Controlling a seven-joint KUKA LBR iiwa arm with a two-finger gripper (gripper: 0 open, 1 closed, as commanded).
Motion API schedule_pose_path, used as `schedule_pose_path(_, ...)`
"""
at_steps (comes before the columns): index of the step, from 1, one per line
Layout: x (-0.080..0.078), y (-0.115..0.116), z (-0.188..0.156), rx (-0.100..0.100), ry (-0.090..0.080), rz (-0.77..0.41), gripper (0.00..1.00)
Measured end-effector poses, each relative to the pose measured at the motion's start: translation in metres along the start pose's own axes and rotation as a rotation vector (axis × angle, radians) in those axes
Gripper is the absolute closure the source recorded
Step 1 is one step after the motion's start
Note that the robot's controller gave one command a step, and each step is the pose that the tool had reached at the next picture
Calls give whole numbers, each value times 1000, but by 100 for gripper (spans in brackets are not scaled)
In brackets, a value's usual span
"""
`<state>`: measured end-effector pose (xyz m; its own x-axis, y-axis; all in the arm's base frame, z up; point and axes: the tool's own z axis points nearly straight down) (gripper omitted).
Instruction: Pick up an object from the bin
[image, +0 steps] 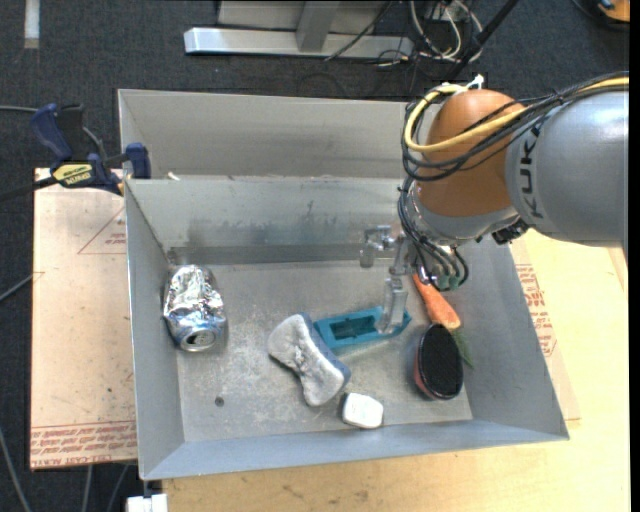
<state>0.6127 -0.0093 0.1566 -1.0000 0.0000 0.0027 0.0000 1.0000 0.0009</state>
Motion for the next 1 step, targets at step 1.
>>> schedule_pose_path(1, 29, -67, 86, 3, -4, -34, 100)
